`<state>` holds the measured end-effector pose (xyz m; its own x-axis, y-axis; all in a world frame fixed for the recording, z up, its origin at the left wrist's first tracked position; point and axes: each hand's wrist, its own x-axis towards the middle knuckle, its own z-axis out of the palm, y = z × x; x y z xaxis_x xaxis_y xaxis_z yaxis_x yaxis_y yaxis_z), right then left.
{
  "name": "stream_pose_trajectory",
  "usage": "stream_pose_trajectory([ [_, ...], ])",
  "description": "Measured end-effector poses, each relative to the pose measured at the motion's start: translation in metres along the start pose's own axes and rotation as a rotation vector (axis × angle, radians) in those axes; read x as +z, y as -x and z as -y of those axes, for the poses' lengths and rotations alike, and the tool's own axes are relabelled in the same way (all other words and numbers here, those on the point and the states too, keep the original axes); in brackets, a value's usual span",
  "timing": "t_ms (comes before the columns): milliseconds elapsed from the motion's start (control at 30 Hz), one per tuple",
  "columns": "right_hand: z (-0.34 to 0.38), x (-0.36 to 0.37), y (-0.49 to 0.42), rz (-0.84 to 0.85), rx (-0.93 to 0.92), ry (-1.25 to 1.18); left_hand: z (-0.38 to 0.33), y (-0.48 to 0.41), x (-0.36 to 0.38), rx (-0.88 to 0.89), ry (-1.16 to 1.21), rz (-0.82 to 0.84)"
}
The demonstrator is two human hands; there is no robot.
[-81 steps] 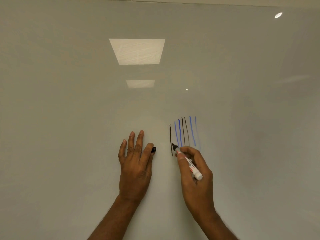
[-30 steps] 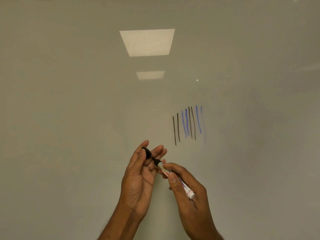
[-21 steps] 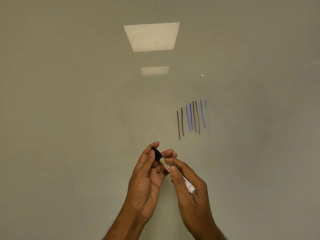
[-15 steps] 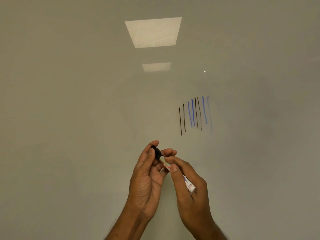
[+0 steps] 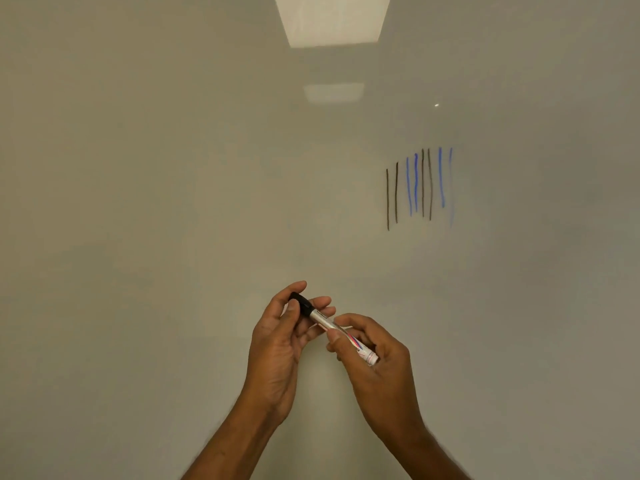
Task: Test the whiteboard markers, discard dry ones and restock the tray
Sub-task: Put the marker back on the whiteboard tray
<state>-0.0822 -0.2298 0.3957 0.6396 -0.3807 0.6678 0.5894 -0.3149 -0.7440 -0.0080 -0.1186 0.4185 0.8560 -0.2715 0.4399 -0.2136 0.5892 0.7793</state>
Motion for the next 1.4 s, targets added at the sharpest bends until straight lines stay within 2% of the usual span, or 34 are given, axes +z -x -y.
stream_pose_trajectory([
  [267,-0.063,0.031,0.04,0.132,0.011,0.373,0.044,0.032,-0.077,0.031,-0.426,-0.105],
  [533,-0.125,0.066,0.086,0.165,-0.091,0.534,0.08,0.072,-0.155,0.066,-0.763,-0.177],
  [667,-0.15,0.08,0.105,0.124,-0.148,0.61,0.097,0.085,-0.192,0.073,-0.971,-0.136],
  [867,-0.191,0.097,0.133,0.227,-0.113,0.667,0.125,0.103,-0.25,0.144,-1.376,-0.053],
  [1100,-0.245,0.119,0.174,0.326,-0.025,0.719,0.161,0.147,-0.326,-0.018,-1.663,0.0],
  [1400,-0.316,0.131,0.232,0.479,0.096,0.854,0.207,0.202,-0.391,-0.315,-1.776,0.114],
])
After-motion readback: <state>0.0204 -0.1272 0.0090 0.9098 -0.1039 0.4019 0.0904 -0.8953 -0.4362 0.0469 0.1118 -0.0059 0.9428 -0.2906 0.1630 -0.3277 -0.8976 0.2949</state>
